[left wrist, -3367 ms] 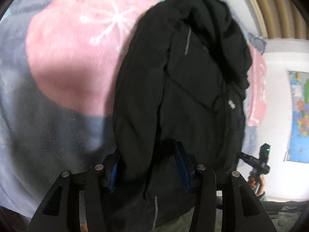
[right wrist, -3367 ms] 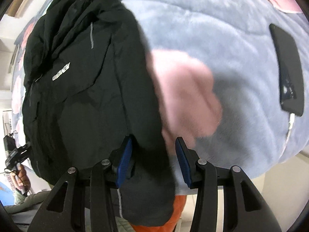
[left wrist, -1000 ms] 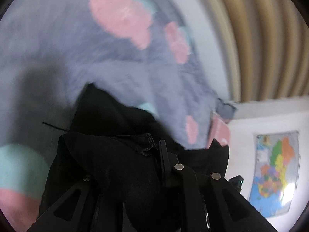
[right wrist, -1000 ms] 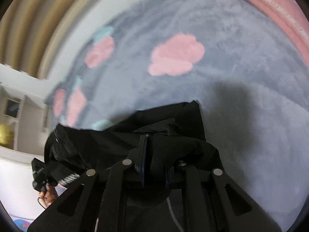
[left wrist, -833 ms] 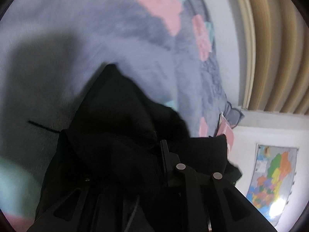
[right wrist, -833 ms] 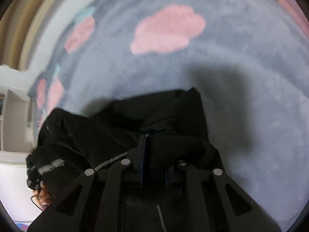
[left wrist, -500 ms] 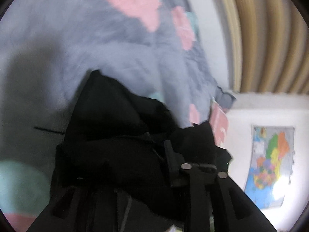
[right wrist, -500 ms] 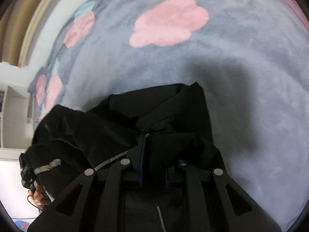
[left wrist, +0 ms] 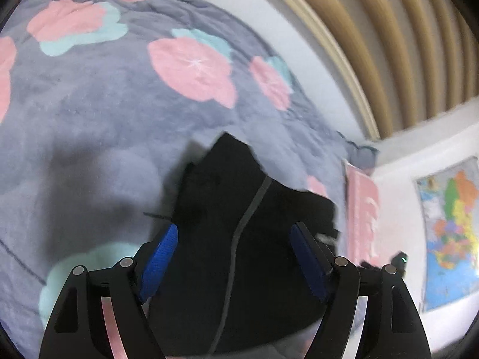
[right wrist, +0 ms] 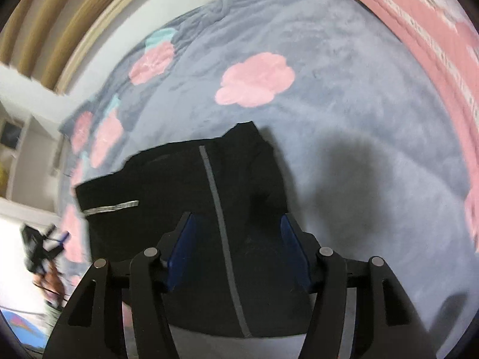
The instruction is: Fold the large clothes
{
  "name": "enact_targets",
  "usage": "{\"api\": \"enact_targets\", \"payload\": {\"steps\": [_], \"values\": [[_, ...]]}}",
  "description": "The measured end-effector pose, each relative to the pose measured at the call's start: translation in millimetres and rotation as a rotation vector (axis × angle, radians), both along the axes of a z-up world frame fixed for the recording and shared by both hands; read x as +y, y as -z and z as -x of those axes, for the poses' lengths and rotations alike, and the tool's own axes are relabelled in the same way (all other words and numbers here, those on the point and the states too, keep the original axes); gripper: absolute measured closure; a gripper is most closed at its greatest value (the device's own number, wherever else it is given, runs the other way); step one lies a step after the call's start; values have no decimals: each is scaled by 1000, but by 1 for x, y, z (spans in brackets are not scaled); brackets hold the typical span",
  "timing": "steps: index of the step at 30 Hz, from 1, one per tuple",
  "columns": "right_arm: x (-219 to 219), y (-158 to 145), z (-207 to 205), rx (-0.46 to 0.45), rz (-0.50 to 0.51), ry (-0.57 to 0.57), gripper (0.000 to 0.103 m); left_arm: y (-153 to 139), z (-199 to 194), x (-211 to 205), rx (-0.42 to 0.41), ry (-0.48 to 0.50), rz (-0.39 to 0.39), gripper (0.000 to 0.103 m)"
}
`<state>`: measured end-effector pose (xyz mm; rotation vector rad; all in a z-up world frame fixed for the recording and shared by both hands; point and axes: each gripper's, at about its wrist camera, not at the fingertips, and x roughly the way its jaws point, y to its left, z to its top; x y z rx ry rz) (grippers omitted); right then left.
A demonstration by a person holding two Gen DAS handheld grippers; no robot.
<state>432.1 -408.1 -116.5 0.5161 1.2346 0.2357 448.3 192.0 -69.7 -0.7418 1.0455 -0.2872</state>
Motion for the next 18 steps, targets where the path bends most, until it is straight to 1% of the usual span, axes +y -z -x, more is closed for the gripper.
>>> {"api": "enact_targets", "payload": {"steps": [1, 3, 4, 7, 11, 13, 14, 15, 16, 17, 18], "values": [[4, 2, -6, -12, 12, -17, 40, 10, -10, -3, 12, 2, -4, 24], [14, 8, -20, -50, 50, -68, 40, 30, -34, -10, 48, 17, -44, 24], [19, 12, -28, -66, 78, -94, 40, 37, -42, -14, 58, 26, -51, 24], [28, 27, -55, -89, 124, -154, 40, 59, -69, -19, 84, 55, -11, 24], [35, 61, -93, -71, 144, -197, 40, 80, -89, -27, 132, 115, -23, 24], [40, 80, -108, -40, 119, -214, 40, 94, -96, -31, 159, 137, -2, 24], [44, 88, -113, -21, 90, -230, 58, 97, -97, -33, 162, 139, 5, 24], [50, 91, -113, -21, 72, -247, 71, 98, -97, -34, 147, 136, 17, 32], [54, 90, -112, -31, 83, -257, 74, 96, -96, -36, 134, 134, 4, 53], [59, 85, -108, -56, 127, -258, 82, 92, -93, -40, 127, 140, -31, 64], [60, 75, -101, -88, 165, -255, 85, 84, -87, -42, 107, 146, -94, 81]]}}
